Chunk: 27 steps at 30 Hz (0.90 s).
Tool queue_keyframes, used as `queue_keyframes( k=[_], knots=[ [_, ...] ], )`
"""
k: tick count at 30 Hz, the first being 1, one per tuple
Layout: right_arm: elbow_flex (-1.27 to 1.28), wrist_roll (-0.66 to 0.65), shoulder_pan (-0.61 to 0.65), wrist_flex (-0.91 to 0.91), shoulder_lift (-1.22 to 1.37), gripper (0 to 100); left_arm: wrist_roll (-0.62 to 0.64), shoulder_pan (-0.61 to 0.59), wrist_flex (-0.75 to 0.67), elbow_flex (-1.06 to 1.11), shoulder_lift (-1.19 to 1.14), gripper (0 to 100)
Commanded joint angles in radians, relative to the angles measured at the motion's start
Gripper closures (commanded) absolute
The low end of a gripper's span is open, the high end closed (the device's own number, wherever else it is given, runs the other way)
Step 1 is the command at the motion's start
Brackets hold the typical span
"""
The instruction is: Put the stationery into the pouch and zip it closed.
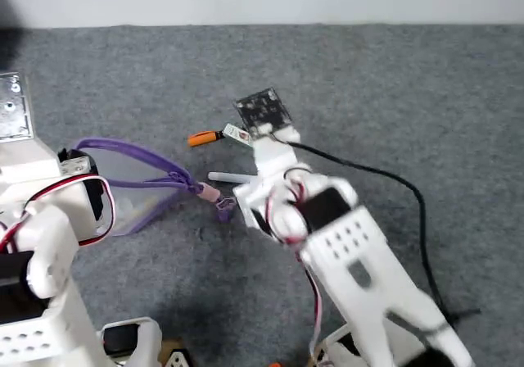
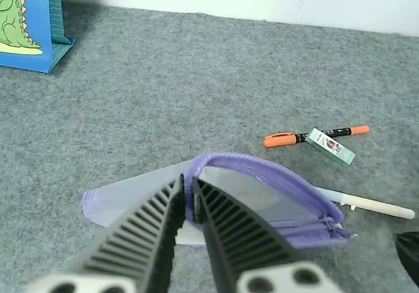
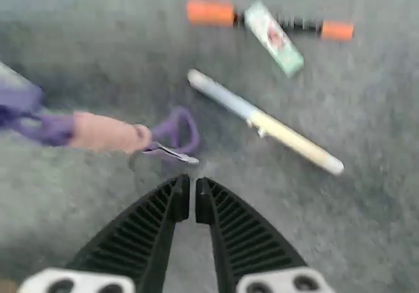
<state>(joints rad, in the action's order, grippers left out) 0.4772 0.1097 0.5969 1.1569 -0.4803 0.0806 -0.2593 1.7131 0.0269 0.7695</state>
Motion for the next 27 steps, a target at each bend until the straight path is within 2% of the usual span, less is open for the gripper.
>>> queue_keyframes(
  k=[1, 6, 14, 27],
  knots=[
    [-0.195, -0.052, -0.036, 0.079, 0.177, 90.2, 0.009, -0.003, 0.040, 0.016, -0.003, 99],
    [-0.457, -0.166, -0.047, 0.216, 0.458, 74.5, 0.009, -0.003, 0.040, 0.016, -0.003, 99],
    [-0.776, -0.333, -0.042, 0.245, 0.823, 78.8, 0.009, -0.005, 0.040, 0.016, -0.003, 99],
    [-1.140, -0.387, -0.039, 0.237, 1.268, 78.8, 0.009, -0.003, 0.038, 0.016, -0.003, 99]
  ],
)
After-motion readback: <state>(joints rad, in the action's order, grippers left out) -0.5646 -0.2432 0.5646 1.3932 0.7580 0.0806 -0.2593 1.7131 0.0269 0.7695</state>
